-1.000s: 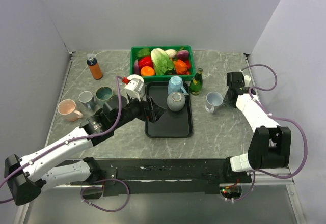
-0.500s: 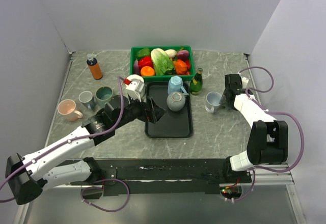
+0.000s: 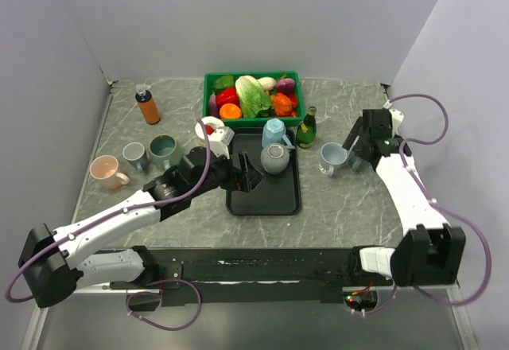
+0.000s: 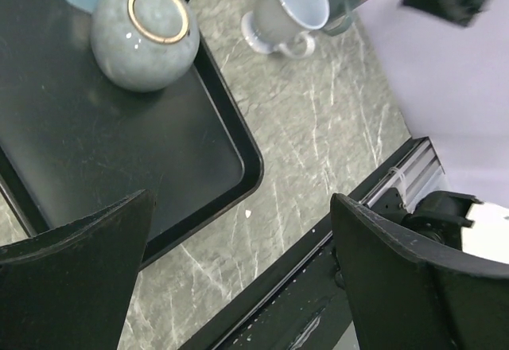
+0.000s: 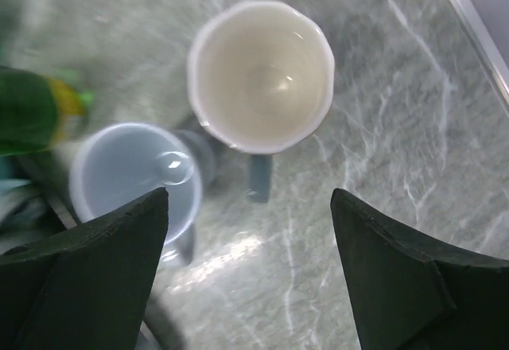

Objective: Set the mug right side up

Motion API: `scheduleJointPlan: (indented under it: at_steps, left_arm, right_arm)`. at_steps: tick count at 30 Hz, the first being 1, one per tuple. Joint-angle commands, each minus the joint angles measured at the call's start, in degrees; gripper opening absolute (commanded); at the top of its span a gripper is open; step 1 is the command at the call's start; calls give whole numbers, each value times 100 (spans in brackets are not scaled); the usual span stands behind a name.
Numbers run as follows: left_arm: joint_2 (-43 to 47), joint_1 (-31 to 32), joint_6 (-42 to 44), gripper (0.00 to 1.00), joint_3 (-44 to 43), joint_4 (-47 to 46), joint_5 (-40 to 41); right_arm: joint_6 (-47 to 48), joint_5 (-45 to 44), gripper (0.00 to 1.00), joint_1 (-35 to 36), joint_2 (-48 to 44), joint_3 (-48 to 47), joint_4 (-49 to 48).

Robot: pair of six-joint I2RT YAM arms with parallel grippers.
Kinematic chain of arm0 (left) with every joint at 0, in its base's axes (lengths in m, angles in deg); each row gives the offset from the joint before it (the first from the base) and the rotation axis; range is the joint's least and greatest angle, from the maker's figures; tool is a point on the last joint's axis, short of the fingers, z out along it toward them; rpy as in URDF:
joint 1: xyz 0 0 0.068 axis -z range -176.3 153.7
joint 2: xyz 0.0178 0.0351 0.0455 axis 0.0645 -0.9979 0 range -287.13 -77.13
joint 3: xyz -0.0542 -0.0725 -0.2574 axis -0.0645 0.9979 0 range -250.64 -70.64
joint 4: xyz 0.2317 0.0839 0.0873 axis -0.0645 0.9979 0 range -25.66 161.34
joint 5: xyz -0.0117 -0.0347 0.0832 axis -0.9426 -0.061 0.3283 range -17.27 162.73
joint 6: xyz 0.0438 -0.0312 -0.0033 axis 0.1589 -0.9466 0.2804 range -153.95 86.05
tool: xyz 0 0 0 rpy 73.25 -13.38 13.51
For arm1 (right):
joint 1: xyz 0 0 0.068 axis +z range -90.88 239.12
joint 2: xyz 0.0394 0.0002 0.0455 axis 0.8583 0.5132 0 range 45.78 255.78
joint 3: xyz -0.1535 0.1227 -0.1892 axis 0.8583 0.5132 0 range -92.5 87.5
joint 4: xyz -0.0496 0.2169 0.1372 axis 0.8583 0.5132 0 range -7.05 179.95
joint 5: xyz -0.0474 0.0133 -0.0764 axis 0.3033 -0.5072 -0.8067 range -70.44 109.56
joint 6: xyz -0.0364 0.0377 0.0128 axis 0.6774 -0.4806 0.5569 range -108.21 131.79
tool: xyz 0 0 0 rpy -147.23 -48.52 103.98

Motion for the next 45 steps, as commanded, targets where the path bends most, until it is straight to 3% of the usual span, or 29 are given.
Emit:
scheduleJointPlan:
  at_steps: [1,3,8,12,20,32,39,45]
  left_arm:
    - [-229,-17,-162,96,-178,-218,1]
    - [-352,-17,-171,96,-230,-288,-25]
    - [-1055,-17,-373,96,-713,-341,-262]
    - [-1573,-17,-549,96,-1021,-710,-491]
    - [-1979,-8,-672,96,-1084,-754,-61]
    - [-1434,-8,-822,96,-591,-597,238]
    - [-1258,-8,-313,96,-617,-517,63]
    - [-1012,-8,-242,96,-407,-482,63]
  right_arm:
    - [428,525,90,410,-724,-160,-274]
    - [752,1018,90,657,-961,-29,-539]
    - [710,1291,91,1518,-1155,24,-882]
    - [640,1896,88,1731,-1138,376,-1489]
    - [965,1933,75,2029,213,-36,-2174]
    - [183,1195,30,2162,1936,-660,-2905]
    - [113,1213,27,2179,2544,-933,-2843]
    - [148,1265,33,2188,3010,-1153,-2799]
